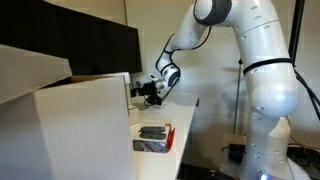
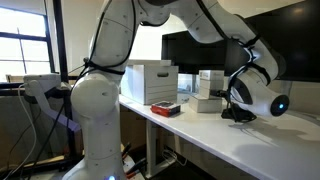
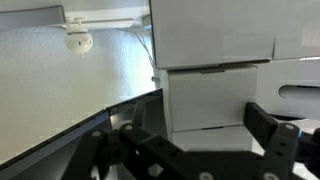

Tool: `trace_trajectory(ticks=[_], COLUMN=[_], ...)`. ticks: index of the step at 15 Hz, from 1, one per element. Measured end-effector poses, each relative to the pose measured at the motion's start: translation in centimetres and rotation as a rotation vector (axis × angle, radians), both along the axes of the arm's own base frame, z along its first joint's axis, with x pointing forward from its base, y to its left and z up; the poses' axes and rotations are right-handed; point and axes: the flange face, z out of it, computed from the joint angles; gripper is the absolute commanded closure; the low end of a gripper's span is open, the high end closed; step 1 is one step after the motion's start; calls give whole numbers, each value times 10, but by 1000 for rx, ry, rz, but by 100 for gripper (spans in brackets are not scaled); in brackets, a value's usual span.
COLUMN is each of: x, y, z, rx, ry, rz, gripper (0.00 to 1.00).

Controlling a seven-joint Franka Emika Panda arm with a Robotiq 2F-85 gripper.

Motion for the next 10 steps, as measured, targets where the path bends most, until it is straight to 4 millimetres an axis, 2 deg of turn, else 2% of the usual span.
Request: trace_trajectory(ticks=[10], x=[-4], y=[0], z=[-3], rx=[4], ry=[8], rz=[-4], gripper=[0])
